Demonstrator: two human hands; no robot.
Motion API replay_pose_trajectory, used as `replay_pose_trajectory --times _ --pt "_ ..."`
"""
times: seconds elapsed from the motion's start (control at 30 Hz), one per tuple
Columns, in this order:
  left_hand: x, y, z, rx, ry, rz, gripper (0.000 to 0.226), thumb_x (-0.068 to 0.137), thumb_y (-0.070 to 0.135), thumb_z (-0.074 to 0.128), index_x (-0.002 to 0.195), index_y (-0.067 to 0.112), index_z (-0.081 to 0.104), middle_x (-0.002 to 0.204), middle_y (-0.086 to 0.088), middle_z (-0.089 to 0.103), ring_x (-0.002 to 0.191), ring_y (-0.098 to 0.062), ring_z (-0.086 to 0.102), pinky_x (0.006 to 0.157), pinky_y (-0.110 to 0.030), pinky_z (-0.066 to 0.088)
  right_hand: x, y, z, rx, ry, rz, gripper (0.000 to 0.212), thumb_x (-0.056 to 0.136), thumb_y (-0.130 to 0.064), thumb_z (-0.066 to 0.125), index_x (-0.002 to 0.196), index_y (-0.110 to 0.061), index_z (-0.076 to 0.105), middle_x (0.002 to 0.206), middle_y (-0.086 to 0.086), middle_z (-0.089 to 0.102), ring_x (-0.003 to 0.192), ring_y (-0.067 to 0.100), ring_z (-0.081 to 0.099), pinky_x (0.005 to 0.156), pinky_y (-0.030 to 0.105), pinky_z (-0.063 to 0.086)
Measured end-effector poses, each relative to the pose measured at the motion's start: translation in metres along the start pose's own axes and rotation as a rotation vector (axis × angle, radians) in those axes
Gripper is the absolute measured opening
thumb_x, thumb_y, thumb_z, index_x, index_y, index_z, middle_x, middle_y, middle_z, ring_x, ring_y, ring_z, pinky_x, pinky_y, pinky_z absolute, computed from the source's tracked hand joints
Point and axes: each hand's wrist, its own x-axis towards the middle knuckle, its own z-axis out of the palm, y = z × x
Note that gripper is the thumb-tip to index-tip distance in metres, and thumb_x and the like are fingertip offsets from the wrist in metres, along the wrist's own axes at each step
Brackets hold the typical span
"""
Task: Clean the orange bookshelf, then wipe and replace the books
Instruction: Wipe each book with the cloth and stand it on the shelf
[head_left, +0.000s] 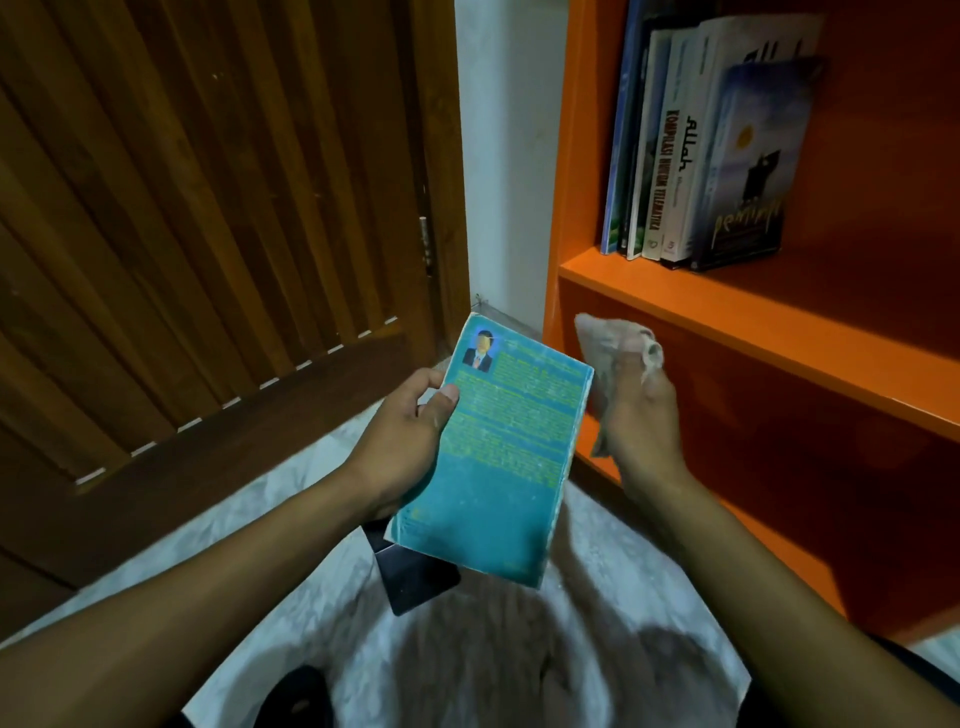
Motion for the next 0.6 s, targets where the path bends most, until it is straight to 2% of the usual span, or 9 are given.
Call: replay_pose_trajectory --times 0.03,0.07,0.1,0.17,0.23,0.33,0.4,0.5,0.6 --pt "-0.001 0.002 0.004 -0.016 -0.012 0.008 0.020 0.106 0.026 0.042 0.107 0.014 0.058 0.085 0.001 0.077 0.076 -0.020 0.074 0.065 -0.033 0.057 0.001 0.004 0.000 -0.133 -0.085 -0.129 0.052 0.104 -0.052 0.028 0.130 -0.022 0.061 0.126 -0.001 0.066 0.121 0.011 0.058 0.103 0.034 0.044" --pt "-0.002 0.002 0.008 -0.039 -0.015 0.021 0.020 0.106 0.024 0.042 0.106 0.013 0.059 0.083 0.002 0.077 0.074 -0.018 0.074 0.062 -0.030 0.056 0.002 0.011 0.001 -0.279 -0.149 -0.220 0.053 0.103 -0.054 0.026 0.139 -0.028 0.055 0.147 -0.006 0.052 0.142 0.011 0.039 0.117 0.036 0.029" --pt "-0.003 0.003 0.011 -0.063 -0.008 0.034 0.019 0.106 0.022 0.043 0.105 0.013 0.059 0.081 0.002 0.076 0.071 -0.017 0.073 0.058 -0.027 0.056 0.000 0.015 0.002 -0.399 -0.178 -0.278 0.051 0.102 -0.052 0.028 0.145 -0.032 0.048 0.158 -0.011 0.035 0.151 0.009 0.019 0.122 0.034 0.014" --pt "-0.003 0.004 0.016 -0.106 0.025 0.042 0.017 0.105 0.019 0.043 0.104 0.010 0.058 0.076 0.000 0.075 0.065 -0.016 0.071 0.054 -0.026 0.055 -0.009 0.021 0.007 -0.487 -0.204 -0.341 0.047 0.102 -0.033 0.036 0.149 -0.033 0.038 0.158 -0.019 0.018 0.152 0.003 0.000 0.122 0.034 -0.002" --pt "-0.001 0.007 0.016 -0.159 0.077 0.022 0.016 0.105 0.017 0.043 0.104 0.010 0.057 0.077 -0.006 0.073 0.066 -0.021 0.069 0.056 -0.030 0.058 -0.021 0.025 0.012 -0.534 -0.276 -0.418 0.050 0.101 -0.023 0.039 0.151 -0.027 0.038 0.157 -0.018 0.017 0.150 -0.002 -0.004 0.124 0.037 -0.008" --pt "0.009 0.007 0.008 -0.198 0.161 0.002 0.015 0.105 0.019 0.044 0.101 0.012 0.057 0.085 -0.012 0.070 0.074 -0.030 0.066 0.072 -0.043 0.056 -0.036 0.034 0.017 -0.582 -0.415 -0.476 0.051 0.100 -0.037 0.031 0.150 -0.026 0.039 0.156 -0.014 0.019 0.146 -0.013 -0.003 0.124 0.029 -0.007" --pt "0.014 0.006 0.000 -0.208 0.223 -0.034 0.016 0.105 0.021 0.044 0.098 0.014 0.057 0.093 -0.013 0.071 0.083 -0.032 0.066 0.083 -0.050 0.054 -0.046 0.033 0.021 -0.532 -0.506 -0.488 0.051 0.097 -0.036 0.032 0.147 -0.030 0.041 0.153 -0.012 0.026 0.142 -0.018 0.002 0.122 0.021 -0.002" --pt "0.019 0.004 -0.011 -0.280 0.328 -0.073 0.018 0.106 0.021 0.043 0.094 0.015 0.056 0.094 -0.010 0.071 0.086 -0.030 0.067 0.089 -0.054 0.053 -0.060 0.037 0.022 -0.445 -0.591 -0.493 0.047 0.095 -0.028 0.035 0.136 -0.021 0.057 0.148 0.002 0.049 0.140 0.003 0.036 0.121 0.029 0.022" --pt "0.023 0.008 -0.021 -0.279 0.387 -0.071 0.019 0.106 0.022 0.042 0.094 0.017 0.056 0.096 -0.009 0.070 0.083 -0.028 0.067 0.084 -0.049 0.056 -0.071 0.038 0.021 -0.420 -0.735 -0.355 0.045 0.094 -0.038 0.035 0.126 -0.021 0.061 0.130 0.001 0.065 0.123 0.014 0.058 0.103 0.031 0.046"
